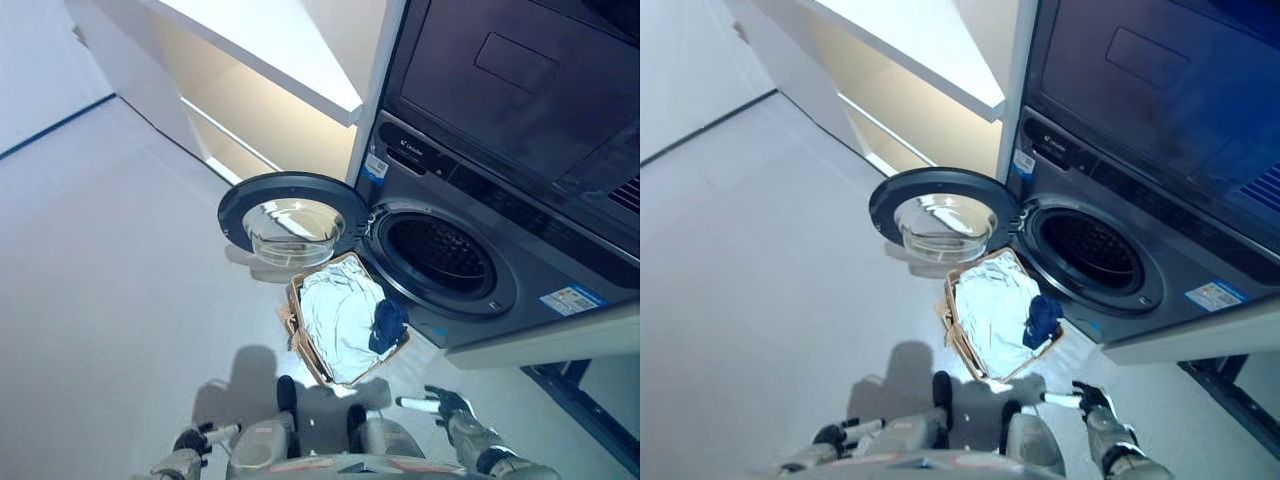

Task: Put the clothes in the basket into the washing machine.

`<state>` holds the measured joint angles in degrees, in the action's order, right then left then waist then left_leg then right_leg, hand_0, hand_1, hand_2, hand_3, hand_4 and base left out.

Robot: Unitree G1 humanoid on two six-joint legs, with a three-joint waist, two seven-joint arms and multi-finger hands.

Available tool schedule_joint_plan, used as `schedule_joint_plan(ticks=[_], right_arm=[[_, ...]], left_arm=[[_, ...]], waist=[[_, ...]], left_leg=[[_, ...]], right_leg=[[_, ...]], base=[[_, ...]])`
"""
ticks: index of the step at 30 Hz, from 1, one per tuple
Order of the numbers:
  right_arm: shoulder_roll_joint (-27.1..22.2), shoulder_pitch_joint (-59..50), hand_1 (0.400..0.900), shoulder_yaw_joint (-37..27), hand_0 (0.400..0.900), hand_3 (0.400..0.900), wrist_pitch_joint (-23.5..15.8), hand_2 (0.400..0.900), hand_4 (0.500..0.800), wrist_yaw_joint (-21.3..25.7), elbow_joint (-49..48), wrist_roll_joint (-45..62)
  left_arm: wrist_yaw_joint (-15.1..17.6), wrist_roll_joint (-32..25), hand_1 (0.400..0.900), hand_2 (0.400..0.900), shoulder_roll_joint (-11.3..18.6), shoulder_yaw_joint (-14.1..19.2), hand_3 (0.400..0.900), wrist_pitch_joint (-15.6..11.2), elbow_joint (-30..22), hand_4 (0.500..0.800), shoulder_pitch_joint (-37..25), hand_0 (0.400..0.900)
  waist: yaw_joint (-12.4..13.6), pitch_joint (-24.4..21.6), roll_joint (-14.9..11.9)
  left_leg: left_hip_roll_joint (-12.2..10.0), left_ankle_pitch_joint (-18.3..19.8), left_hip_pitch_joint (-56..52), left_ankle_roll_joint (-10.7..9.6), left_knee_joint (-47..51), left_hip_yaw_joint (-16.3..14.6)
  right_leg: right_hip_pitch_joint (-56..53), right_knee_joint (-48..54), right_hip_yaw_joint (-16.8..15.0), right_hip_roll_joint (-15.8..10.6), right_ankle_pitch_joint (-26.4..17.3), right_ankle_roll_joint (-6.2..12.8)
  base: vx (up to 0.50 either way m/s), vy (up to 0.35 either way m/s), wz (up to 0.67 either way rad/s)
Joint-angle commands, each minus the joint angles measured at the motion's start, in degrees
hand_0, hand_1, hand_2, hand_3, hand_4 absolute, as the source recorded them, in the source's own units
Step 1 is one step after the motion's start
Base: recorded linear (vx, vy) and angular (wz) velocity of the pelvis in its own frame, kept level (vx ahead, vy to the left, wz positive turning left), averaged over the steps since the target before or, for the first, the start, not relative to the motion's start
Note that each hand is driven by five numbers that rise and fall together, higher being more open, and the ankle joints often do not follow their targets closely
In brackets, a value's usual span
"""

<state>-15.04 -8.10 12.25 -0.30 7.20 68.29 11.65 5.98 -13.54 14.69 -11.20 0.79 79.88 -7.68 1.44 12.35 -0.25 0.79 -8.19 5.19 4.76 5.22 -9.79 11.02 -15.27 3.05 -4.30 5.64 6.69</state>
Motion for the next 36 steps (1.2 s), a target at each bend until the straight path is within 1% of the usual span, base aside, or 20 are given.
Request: schedule_joint_plan(ticks=[1,2,3,4,6,7,8,11,13,14,15,16,18,20,24,26,31,32,36], right_arm=[[-4.29,-1.95,0.900,2.39,0.900,0.900,-1.54,0.900,0.800,2.62,-4.74,-0.39],[-4.40,-2.89,0.900,2.53,0.900,0.900,-1.76,0.900,0.800,3.37,-5.87,-0.10],[-4.40,-2.91,0.900,2.53,0.900,0.900,-1.76,0.900,0.800,3.37,-5.87,-0.10],[-4.65,-3.77,0.900,2.78,0.900,0.900,-2.14,0.900,0.800,4.52,-6.59,0.22],[-4.76,-4.00,0.900,2.81,0.900,0.900,-2.19,0.900,0.800,4.87,-6.97,0.40],[-4.72,-4.73,0.900,3.13,0.900,0.900,-2.20,0.900,0.800,5.38,-6.76,0.40],[-5.10,-5.54,0.900,3.15,0.900,0.900,-1.98,0.900,0.800,6.01,-6.72,0.36],[-6.21,-6.92,0.900,3.06,0.900,0.900,-1.96,0.900,0.800,7.00,-7.66,0.59],[-8.42,-9.05,0.900,4.87,0.900,0.900,-1.68,0.900,0.800,9.06,-9.76,-3.75],[-8.42,-9.05,0.900,4.87,0.900,0.900,-1.68,0.900,0.800,9.06,-9.76,-3.75],[-10.33,-10.59,0.900,6.17,0.900,0.900,-1.41,0.900,0.800,10.46,-11.95,-7.07],[-14.05,-13.93,0.900,8.42,0.900,0.900,-1.16,0.900,0.800,11.99,-14.81,-12.64],[-18.13,-19.82,0.900,12.06,0.900,0.900,-0.81,0.900,0.800,12.41,-13.62,-17.27],[-20.34,-25.04,0.900,16.07,0.900,0.900,-0.51,0.900,0.800,12.50,-11.40,-20.52],[-21.71,-32.66,0.900,21.12,0.900,0.900,0.71,0.900,0.800,13.52,-7.10,-24.29],[-21.94,-35.48,0.900,21.89,0.900,0.900,0.80,0.900,0.800,14.44,-4.81,-24.75],[-22.48,-41.09,0.900,23.86,0.900,0.900,1.04,0.900,0.800,15.14,-3.63,-24.07],[-22.60,-42.42,0.900,24.25,0.900,0.900,1.10,0.900,0.800,15.57,-3.44,-23.88],[-21.93,-45.21,0.900,25.43,0.900,0.900,1.85,0.900,0.800,17.39,-0.80,-24.39]], left_arm=[[2.37,-0.63,0.900,0.900,0.97,0.23,0.900,-0.94,-4.16,0.800,-0.14,0.900],[3.10,-0.87,0.900,0.900,1.04,-0.06,0.900,-1.13,-4.31,0.800,-1.41,0.900],[3.10,-0.87,0.900,0.900,1.04,-0.06,0.900,-1.14,-4.30,0.800,-1.42,0.900],[3.93,-1.17,0.900,0.900,1.06,-0.44,0.900,-1.30,-4.43,0.800,-2.32,0.900],[4.32,-1.10,0.900,0.900,1.14,-0.44,0.900,-1.30,-4.37,0.800,-2.53,0.900],[4.60,-1.37,0.900,0.900,0.99,-0.45,0.900,-1.37,-4.34,0.800,-2.64,0.900],[4.89,-1.93,0.900,0.900,0.77,-0.60,0.900,-1.37,-4.10,0.800,-2.76,0.900],[5.44,-2.99,0.900,0.900,0.46,-0.75,0.900,-1.41,-4.19,0.800,-2.74,0.900],[6.08,-3.03,0.900,0.900,0.58,-1.56,0.900,-1.80,-5.44,0.800,-3.51,0.900],[6.08,-3.03,0.900,0.900,0.58,-1.56,0.900,-1.80,-5.44,0.800,-3.51,0.900],[6.59,-3.04,0.900,0.900,0.78,-2.01,0.900,-2.20,-6.68,0.800,-3.82,0.900],[7.55,-3.06,0.900,0.900,0.84,-2.53,0.900,-3.00,-8.40,0.800,-4.62,0.900],[7.86,-3.48,0.900,0.900,1.09,-3.53,0.900,-3.72,-9.15,0.800,-6.35,0.900],[8.07,-4.26,0.900,0.900,1.35,-4.63,0.900,-4.18,-10.08,0.800,-7.85,0.900],[8.71,-5.39,0.900,0.900,1.46,-6.56,0.900,-4.30,-11.24,0.800,-10.60,0.900],[8.88,-6.06,0.900,0.900,1.22,-7.17,0.900,-4.49,-11.96,0.800,-11.63,0.900],[9.41,-9.70,0.900,0.900,0.82,-7.12,0.900,-4.97,-14.03,0.800,-13.06,0.900],[9.89,-10.99,0.900,0.900,0.89,-6.79,0.900,-5.28,-14.83,0.800,-13.40,0.900],[10.94,-13.06,0.900,0.900,0.54,-7.13,0.900,-5.73,-15.94,0.800,-15.26,0.900]], waist=[[0.04,5.14,0.49],[-0.30,6.46,0.21],[-0.32,6.46,0.23],[-0.48,7.79,-0.08],[-0.59,8.11,-0.27],[-0.22,8.56,-0.24],[-0.10,8.51,-0.04],[-0.08,8.85,0.51],[-0.09,9.38,0.98],[-0.10,9.18,0.98],[-0.16,9.52,1.21],[-0.23,10.24,1.47],[-0.11,10.97,1.84],[0.12,11.83,2.30],[0.52,13.47,2.62],[0.68,14.15,2.82],[1.24,15.75,2.73],[1.45,16.17,2.73],[1.72,16.84,2.62]], left_leg=[[1.00,4.99,6.31,-4.15,-5.72,-0.65],[1.17,5.66,7.21,-4.01,-7.47,-0.30],[1.15,5.71,7.26,-4.01,-7.56,-0.28],[1.43,6.67,8.89,-3.78,-10.16,0.40],[1.62,7.07,10.04,-3.69,-12.02,0.74],[1.42,7.32,10.95,-3.64,-12.79,0.63],[1.41,6.83,11.67,-3.83,-12.35,0.97],[1.30,6.52,14.21,-3.95,-13.18,1.99],[1.28,6.17,16.75,-4.05,-14.09,2.76],[1.28,6.15,17.01,-4.05,-14.13,2.76],[1.20,5.94,18.50,-4.12,-14.79,2.92],[0.91,5.81,20.25,-4.21,-15.95,3.10],[0.76,5.94,22.56,-4.38,-17.66,3.22],[0.69,6.17,24.72,-4.55,-19.38,3.36],[0.71,6.87,29.26,-4.75,-23.25,3.50],[0.70,7.34,31.65,-4.79,-25.24,3.60],[0.40,9.22,38.88,-4.80,-31.86,3.56],[0.38,9.68,40.48,-4.75,-33.49,3.70],[0.29,11.50,45.99,-4.68,-39.20,4.11]], right_leg=[[0.44,5.59,1.12,1.14,-4.57,-1.54],[2.01,7.53,1.10,0.65,-6.21,-1.40],[2.01,7.55,1.13,0.66,-6.22,-1.41],[4.15,7.44,-0.21,0.90,-7.06,-1.44],[4.21,6.97,-0.45,0.71,-6.84,-1.50],[4.97,6.07,0.03,0.38,-6.52,-1.61],[6.36,4.68,-0.20,1.04,-6.18,-1.93],[9.37,1.83,0.49,1.30,-4.94,-2.72],[12.41,-0.89,0.94,1.44,-4.09,-3.16],[12.66,-0.92,0.94,1.44,-4.12,-3.16],[14.30,-2.35,1.05,1.43,-3.79,-3.32],[16.19,-4.17,1.09,1.33,-3.28,-3.42],[18.30,-5.90,1.14,1.13,-2.91,-3.53],[20.68,-8.08,1.05,0.93,-2.45,-3.69],[25.07,-12.42,0.88,0.66,-1.41,-3.97],[27.17,-14.46,0.92,0.40,-0.79,-4.21],[34.06,-21.07,0.82,-0.23,1.08,-4.79],[35.72,-22.67,0.80,-0.35,1.45,-4.89],[40.60,-27.91,0.85,-0.84,3.49,-5.47]], base=[[-0.01,0.018,0.20],[-0.01,0.018,0.19],[-0.02,-0.046,0.31],[0.00,-0.085,0.25],[0.00,-0.084,0.15],[0.03,-0.146,0.06],[0.05,-0.204,0.10],[0.03,-0.196,0.21],[-0.01,-0.158,0.21],[-0.02,-0.118,0.16],[-0.02,-0.119,0.08],[-0.03,-0.152,0.11],[-0.03,-0.090,0.06],[-0.03,-0.050,0.09],[-0.04,-0.031,0.09],[-0.04,-0.027,0.13],[-0.04,-0.020,0.10],[-0.02,-0.025,0.10],[-0.02,-0.031,0.13]])
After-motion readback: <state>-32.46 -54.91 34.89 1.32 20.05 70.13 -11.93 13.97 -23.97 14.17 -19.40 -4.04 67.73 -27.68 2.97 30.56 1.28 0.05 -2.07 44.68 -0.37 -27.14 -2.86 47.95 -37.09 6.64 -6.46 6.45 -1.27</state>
